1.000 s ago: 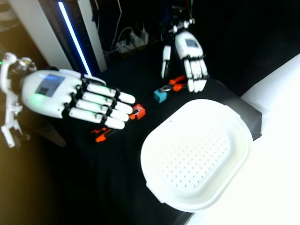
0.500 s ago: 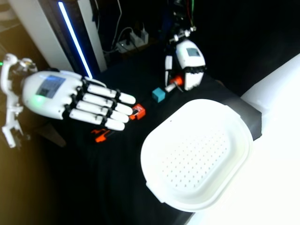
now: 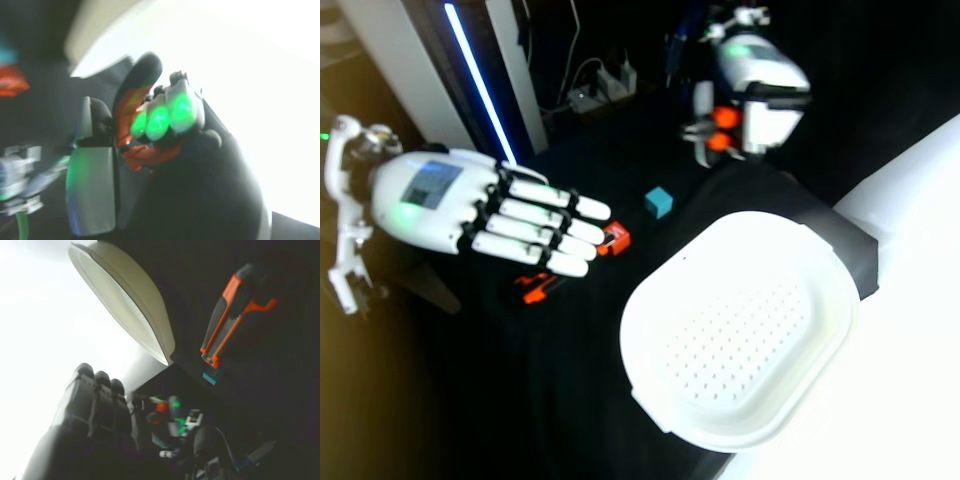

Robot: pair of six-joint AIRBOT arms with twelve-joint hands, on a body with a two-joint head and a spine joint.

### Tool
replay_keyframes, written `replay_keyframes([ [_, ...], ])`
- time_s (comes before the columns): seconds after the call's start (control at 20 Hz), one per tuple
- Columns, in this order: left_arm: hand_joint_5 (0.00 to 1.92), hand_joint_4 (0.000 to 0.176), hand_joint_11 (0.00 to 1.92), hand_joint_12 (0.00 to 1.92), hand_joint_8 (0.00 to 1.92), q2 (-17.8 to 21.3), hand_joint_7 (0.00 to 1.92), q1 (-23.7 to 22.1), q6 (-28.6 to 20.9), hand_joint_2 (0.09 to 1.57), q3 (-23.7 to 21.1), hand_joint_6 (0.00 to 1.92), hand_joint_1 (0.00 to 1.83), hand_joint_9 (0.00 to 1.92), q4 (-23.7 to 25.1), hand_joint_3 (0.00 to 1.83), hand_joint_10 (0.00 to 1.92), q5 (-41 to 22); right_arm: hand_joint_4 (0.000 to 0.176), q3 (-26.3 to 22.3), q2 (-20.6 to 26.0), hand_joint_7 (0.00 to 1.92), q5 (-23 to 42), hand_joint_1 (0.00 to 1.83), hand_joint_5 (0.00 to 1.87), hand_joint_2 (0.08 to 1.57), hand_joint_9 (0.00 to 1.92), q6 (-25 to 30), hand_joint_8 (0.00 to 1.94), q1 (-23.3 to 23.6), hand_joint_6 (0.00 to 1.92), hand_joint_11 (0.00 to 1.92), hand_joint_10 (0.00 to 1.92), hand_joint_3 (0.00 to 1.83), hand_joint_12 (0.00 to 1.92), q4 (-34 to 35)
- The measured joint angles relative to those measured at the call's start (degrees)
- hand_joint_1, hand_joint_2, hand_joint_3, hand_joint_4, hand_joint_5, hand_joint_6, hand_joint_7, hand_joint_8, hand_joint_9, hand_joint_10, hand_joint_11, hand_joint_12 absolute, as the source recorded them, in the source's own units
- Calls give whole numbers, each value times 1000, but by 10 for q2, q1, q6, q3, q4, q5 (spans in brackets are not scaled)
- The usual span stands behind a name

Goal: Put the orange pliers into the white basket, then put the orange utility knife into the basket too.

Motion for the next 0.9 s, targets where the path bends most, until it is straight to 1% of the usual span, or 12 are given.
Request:
replay_keyframes([
  [0.2,919,0,1349,1921,1921,-91,1096,-85,-2,1255,115,1921,1350,1237,-11,3,1921,151,32,0,-7,0,0,141,0,1236,0,0,0,-2,0,0,0,4,0,-2],
  [0.3,845,0,1272,1921,1921,-134,1019,-95,1,1255,175,1921,1322,1154,-44,3,1921,193,10,1,-8,0,-6,175,0,1237,0,0,0,-2,0,0,0,3,0,-9],
  [0.4,801,0,1261,1921,1921,-160,972,-95,21,1259,209,1921,1191,1122,-84,3,1921,239,5,3,-8,0,-7,198,0,1242,0,0,0,-2,0,0,0,4,0,-10],
  [0.45,597,0,1092,1921,1921,-167,749,-94,21,1335,219,1749,1001,928,-91,29,1921,257,10,5,-8,0,-8,214,0,1247,0,0,0,-2,0,0,0,4,0,-9],
  [0.5,570,0,977,1921,1921,-173,572,-94,20,1345,229,1678,918,797,-101,21,1921,271,13,5,-8,0,-9,238,0,1244,0,0,0,-2,0,0,0,2,0,-10],
  [0.55,443,6,421,1921,1733,-180,549,-91,21,1395,238,1761,985,390,-110,7,1667,275,10,5,-9,0,-9,263,0,1242,0,0,0,-2,0,0,0,0,0,-13],
  [0.6,239,10,128,1869,1185,-184,343,-89,20,1291,244,1277,855,240,-120,0,1400,275,12,5,-9,0,-9,274,0,1241,0,0,0,-2,0,0,0,0,0,-16],
  [0.7,223,0,4,1609,436,-187,368,-80,20,1303,248,578,660,236,-131,0,834,275,11,5,-9,0,-9,315,0,1234,0,0,0,-2,0,0,0,0,0,-17],
  [0.75,148,38,0,1130,152,-190,232,-75,20,1308,250,269,523,120,-134,0,487,279,15,5,-9,0,-9,348,0,1230,0,0,0,-2,0,0,0,0,0,-17],
  [0.8,113,47,0,762,41,-191,158,-75,20,1306,250,100,448,94,-137,0,250,280,23,5,-9,0,-9,354,0,1229,0,0,0,-2,0,0,0,0,0,-17],
  [0.85,24,107,0,336,7,-191,31,-74,19,1289,250,19,356,18,-137,0,63,279,36,5,-9,0,-9,374,0,1228,0,0,0,-2,0,0,0,0,0,-17],
  [0.9,4,127,0,119,1,-189,5,-74,19,1276,247,3,302,3,-138,0,12,274,39,5,-9,0,-9,358,0,1226,0,1,0,-2,0,0,0,0,0,-17],
])
